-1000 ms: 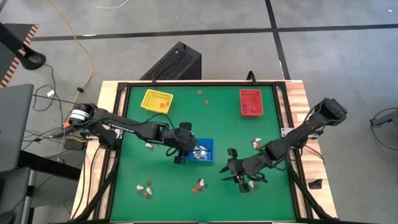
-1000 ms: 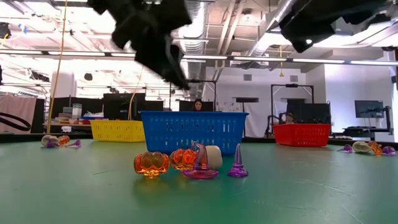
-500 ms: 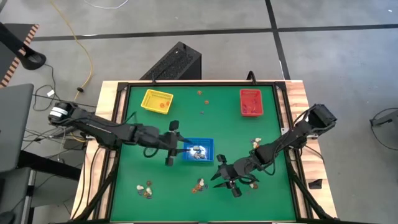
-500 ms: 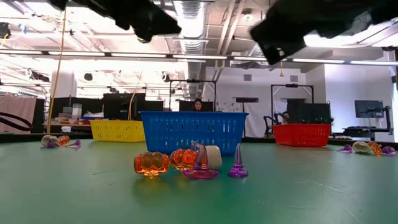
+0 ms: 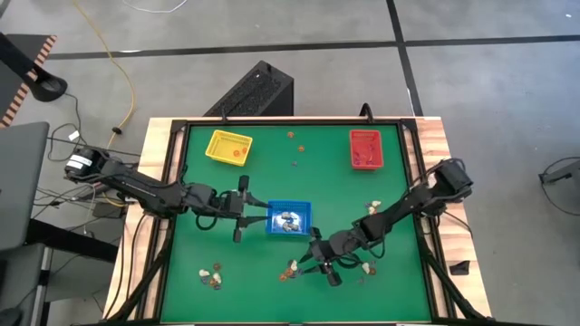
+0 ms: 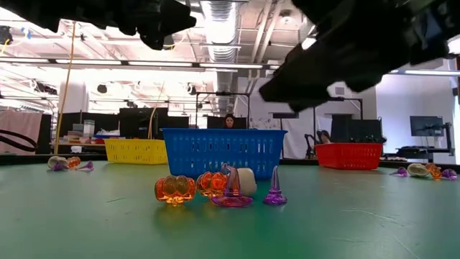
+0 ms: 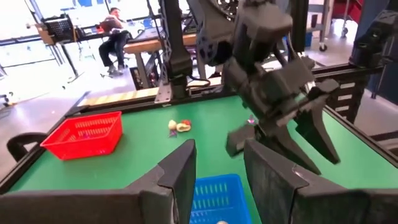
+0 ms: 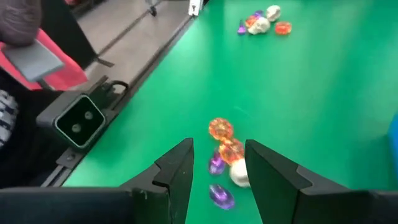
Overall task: Sort Halloween decoration
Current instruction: Put the purple witch hat toy into the red bin
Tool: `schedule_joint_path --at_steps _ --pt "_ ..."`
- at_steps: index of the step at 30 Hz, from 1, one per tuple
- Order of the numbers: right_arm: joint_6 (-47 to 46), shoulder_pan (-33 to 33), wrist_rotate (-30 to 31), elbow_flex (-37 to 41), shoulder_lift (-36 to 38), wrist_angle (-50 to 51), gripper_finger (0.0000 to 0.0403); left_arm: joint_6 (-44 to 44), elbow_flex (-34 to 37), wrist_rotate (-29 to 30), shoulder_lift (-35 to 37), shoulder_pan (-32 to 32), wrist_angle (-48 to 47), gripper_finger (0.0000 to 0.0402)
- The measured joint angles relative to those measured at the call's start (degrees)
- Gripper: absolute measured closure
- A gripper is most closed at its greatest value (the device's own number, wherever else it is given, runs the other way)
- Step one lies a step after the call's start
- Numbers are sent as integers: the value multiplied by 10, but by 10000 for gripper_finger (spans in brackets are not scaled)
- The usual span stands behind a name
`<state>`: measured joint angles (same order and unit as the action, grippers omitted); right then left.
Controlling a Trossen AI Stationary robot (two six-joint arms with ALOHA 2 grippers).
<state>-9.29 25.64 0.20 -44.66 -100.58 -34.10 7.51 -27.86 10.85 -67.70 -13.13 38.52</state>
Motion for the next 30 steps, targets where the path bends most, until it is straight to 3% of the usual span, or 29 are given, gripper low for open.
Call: schedule_joint_path --at_steps 17,30 --pt "-44 -2 -17 -26 -104 -26 239 -5 0 -16 0 0 -7 277" --pt "-44 -2 -18 -26 -105 -22 373 -8 0 -17 0 0 -7 277"
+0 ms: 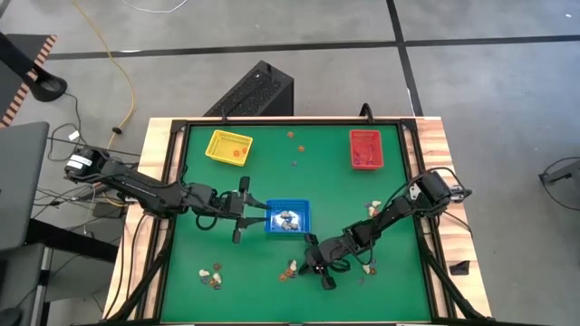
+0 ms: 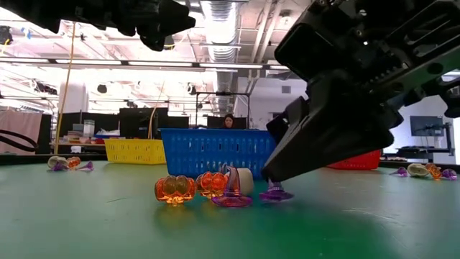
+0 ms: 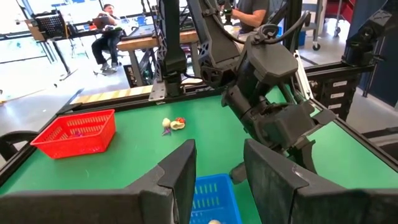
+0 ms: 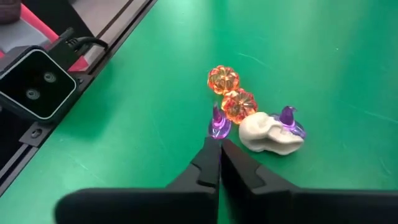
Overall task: Sort Halloween decoration
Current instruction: Put the purple witch hat toy into the red bin
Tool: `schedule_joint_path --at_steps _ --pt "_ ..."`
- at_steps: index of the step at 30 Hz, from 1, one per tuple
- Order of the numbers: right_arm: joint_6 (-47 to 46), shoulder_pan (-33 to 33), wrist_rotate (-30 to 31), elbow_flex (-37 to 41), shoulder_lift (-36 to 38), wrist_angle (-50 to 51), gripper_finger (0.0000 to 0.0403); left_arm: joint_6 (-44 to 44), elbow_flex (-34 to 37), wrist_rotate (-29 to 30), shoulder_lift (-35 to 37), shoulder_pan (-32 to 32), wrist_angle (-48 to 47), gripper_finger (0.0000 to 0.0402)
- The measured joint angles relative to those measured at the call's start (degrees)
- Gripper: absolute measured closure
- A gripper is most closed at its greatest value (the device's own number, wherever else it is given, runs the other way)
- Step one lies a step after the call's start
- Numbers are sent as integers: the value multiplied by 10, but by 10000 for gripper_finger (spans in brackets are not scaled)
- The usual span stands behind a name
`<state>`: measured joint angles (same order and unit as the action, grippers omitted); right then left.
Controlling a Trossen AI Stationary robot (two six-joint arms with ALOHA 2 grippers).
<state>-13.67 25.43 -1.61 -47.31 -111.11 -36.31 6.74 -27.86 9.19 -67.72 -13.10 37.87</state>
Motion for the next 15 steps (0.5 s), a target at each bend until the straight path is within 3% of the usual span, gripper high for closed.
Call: schedule_joint_path --at_steps 6,15 --pt "2 -1 -14 0 38 19 385 -2 0 -11 0 0 0 277" --pt "64 0 -2 0 239 223 384 -6 0 -14 0 0 -6 277"
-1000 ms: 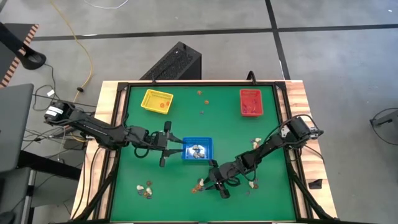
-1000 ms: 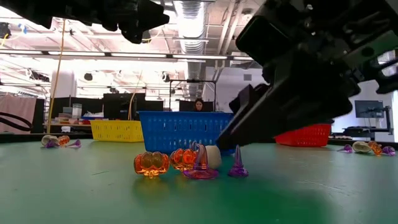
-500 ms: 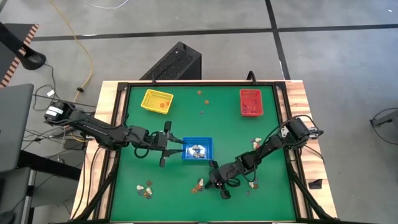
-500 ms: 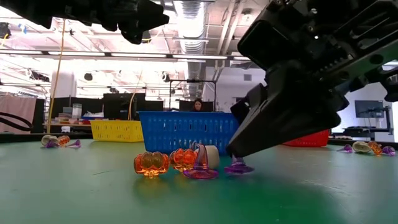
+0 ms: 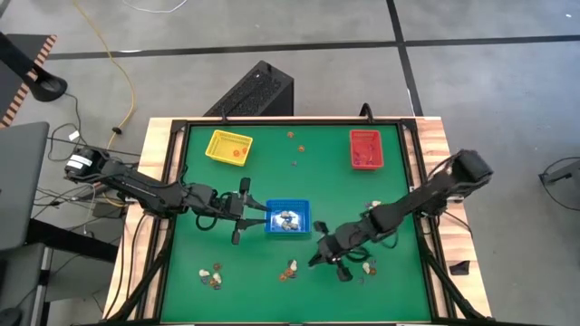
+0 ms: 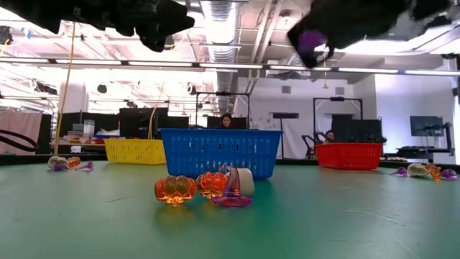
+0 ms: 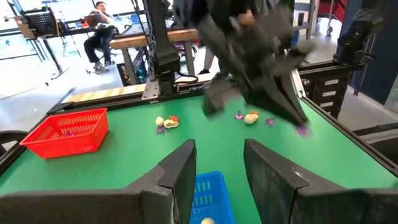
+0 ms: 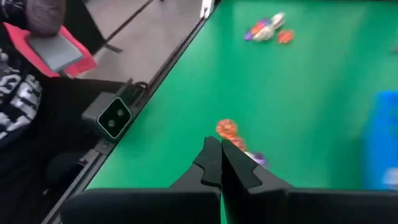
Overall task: Sort Halloween decoration
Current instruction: Put the purple witch hat toy into the red bin
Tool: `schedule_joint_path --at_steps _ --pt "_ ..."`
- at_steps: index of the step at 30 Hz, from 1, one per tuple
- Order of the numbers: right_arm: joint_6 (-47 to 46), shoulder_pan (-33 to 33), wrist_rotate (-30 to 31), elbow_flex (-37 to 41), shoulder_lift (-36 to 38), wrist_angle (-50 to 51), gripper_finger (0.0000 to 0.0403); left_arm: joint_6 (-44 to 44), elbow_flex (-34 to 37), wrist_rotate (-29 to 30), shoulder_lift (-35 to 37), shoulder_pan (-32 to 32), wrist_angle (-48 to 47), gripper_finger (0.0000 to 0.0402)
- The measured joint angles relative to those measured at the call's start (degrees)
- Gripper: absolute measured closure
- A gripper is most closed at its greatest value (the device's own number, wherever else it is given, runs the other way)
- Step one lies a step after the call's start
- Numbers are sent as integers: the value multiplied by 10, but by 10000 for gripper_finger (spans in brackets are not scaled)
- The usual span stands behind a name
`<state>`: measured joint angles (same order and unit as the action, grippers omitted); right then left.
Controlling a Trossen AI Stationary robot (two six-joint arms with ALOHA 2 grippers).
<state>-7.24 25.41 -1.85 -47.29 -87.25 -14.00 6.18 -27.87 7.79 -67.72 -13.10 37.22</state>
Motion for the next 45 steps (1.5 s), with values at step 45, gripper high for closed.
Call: schedule_joint_path --at_steps 45 --pt "-43 -556 332 0 94 539 349 -7 0 6 0 0 -49 276"
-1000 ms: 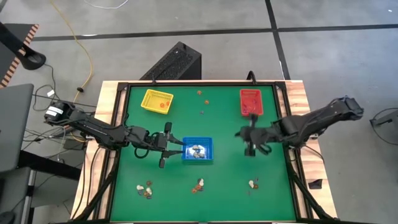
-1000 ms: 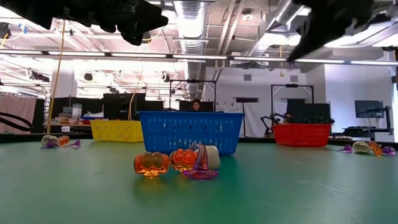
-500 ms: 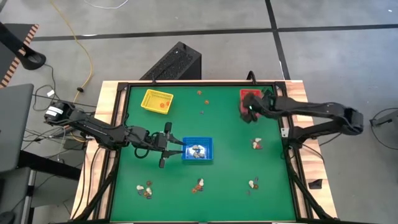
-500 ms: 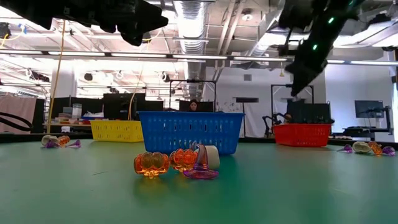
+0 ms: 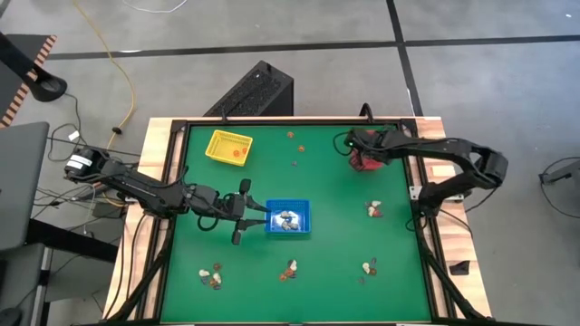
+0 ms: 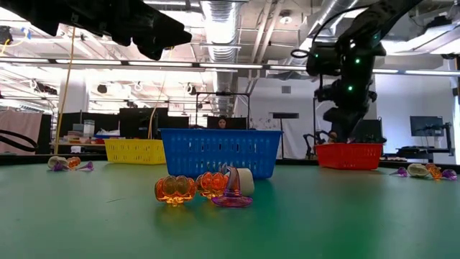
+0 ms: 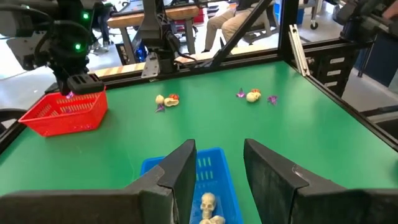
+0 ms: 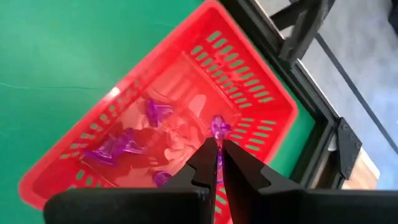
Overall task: Sort Halloween decoration
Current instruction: Put the purple witch hat toy into the red bin
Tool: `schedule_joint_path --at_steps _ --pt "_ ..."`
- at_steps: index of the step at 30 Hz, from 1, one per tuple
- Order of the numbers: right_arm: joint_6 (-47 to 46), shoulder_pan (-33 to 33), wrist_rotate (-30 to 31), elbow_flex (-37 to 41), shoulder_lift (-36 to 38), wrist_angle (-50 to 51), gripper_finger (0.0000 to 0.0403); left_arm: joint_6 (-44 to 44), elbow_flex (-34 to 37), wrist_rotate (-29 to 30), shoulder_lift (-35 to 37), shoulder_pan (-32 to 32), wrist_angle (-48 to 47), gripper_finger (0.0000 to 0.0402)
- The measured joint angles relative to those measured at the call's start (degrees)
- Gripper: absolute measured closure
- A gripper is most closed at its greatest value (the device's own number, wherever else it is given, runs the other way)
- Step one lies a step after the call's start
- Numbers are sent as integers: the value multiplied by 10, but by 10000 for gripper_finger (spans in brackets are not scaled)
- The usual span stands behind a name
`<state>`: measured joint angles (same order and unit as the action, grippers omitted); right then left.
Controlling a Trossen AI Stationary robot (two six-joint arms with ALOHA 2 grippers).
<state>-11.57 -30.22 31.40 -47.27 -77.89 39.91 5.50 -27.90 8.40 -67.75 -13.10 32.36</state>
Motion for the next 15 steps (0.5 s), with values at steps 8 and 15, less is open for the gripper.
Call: schedule_joint_path --at_steps 8,15 --pt "0 13 -5 0 3 -4 341 -1 0 12 0 0 -5 276" --pt "0 8 -1 0 52 -3 280 -4 0 22 0 0 -6 276"
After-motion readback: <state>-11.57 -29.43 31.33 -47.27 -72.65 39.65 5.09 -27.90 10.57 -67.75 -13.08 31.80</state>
